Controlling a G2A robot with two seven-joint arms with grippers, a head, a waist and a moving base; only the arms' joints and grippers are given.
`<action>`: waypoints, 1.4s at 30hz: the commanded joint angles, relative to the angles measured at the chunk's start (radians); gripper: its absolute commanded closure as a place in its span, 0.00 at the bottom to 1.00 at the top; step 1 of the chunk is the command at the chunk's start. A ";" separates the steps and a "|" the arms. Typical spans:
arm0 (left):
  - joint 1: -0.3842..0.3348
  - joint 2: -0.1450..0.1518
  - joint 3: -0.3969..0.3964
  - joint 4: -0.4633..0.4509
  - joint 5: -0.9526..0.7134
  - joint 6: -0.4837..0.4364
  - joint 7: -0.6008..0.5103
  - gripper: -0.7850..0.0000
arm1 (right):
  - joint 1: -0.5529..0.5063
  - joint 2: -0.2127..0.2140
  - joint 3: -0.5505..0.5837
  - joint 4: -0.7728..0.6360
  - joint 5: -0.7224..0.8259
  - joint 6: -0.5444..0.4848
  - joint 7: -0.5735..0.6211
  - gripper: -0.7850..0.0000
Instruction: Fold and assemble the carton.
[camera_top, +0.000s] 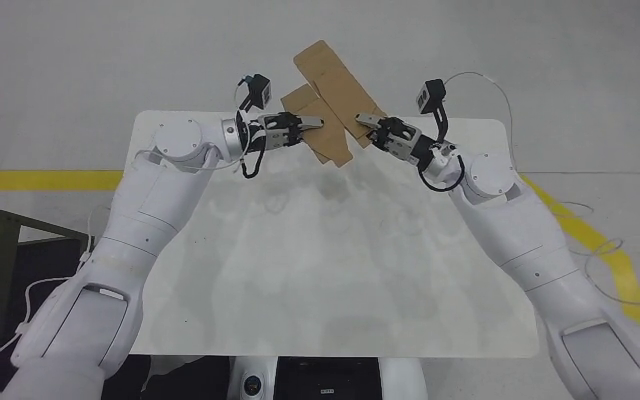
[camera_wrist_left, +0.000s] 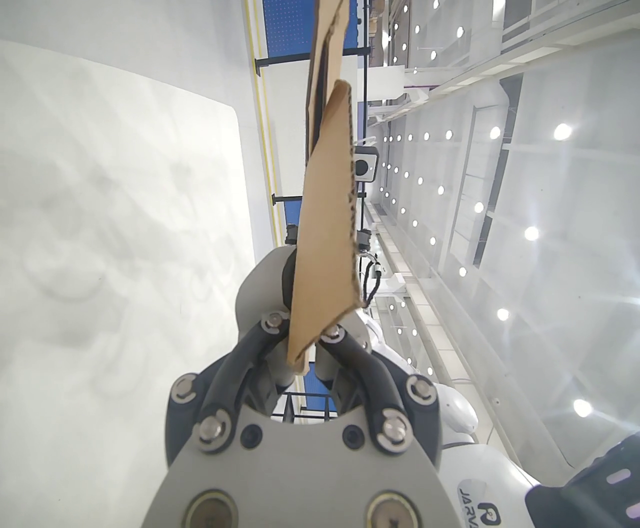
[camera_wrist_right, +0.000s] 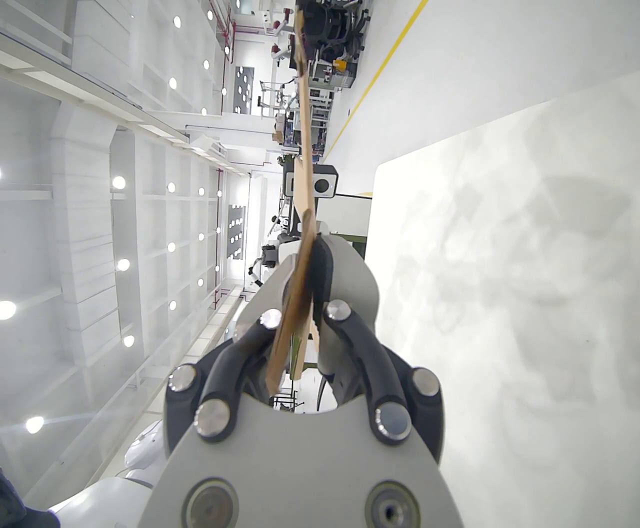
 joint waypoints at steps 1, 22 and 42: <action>-0.005 -0.002 -0.004 0.008 -0.005 0.006 -0.003 1.00 | -0.006 -0.001 0.012 -0.002 0.005 -0.013 0.004 0.00; -0.120 0.014 -0.034 0.110 0.030 0.015 -0.474 1.00 | 0.026 -0.025 0.103 0.235 0.181 -0.234 0.477 0.00; -0.111 0.058 0.229 -0.008 -0.069 -0.063 -0.524 1.00 | 0.082 -0.084 0.048 0.368 0.194 -0.223 0.685 0.00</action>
